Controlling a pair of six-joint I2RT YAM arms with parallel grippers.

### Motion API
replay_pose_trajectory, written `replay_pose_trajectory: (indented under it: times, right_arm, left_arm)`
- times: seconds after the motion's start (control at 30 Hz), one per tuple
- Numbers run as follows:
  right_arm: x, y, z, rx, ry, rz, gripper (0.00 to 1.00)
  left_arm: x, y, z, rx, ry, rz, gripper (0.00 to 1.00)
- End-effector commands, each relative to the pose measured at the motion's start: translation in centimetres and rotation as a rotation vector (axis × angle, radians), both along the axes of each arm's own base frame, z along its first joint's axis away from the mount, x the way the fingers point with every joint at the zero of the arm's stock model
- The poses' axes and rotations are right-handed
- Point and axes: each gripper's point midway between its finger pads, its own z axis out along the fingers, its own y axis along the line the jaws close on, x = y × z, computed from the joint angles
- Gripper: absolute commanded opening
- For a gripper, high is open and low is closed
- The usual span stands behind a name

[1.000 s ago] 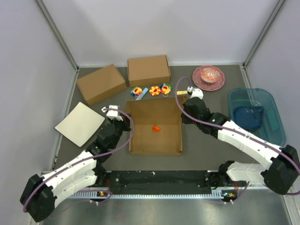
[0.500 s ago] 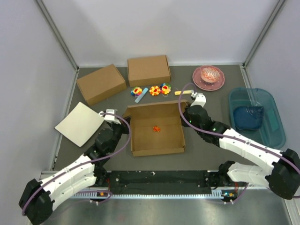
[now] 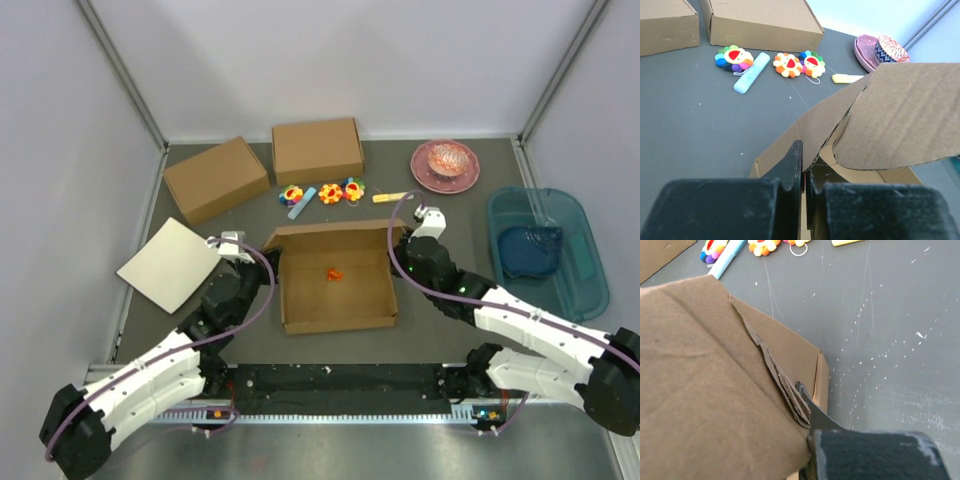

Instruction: Fold the paper box

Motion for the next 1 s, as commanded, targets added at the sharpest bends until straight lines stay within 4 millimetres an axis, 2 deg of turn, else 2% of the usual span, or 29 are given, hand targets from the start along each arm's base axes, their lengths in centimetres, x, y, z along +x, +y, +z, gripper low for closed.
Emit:
replay_pose_trajectory:
  times: [0.0,0.17,0.43,0.6,0.97]
  right_arm:
    - [-2.8,-1.7,-5.1,-0.077,0.149,-0.008,0.00]
    - [-2.9,-1.8,-5.1,-0.077,0.139,-0.011,0.00]
    - [-3.2,-1.7,-2.9,-0.064,0.086,-0.010,0.00]
    - [-3.2,-1.6,-2.7,-0.080,0.080,-0.006,0.00]
    - [-3.9,-1.9,-3.9,-0.096,0.094,-0.006,0.00]
  left_arm:
    - [0.2,-0.4,3.4,-0.196,-0.005,0.023,0.00]
    - [0.3,-1.2,3.6,-0.219,0.016,0.009,0.00]
    - [1.1,-0.6,4.3,-0.172,-0.014,0.057,0.00]
    - [1.2,-1.5,4.4,-0.141,-0.009,0.019,0.00]
    - [-0.8,-1.7,-1.0,-0.137,0.080,-0.043,0.00]
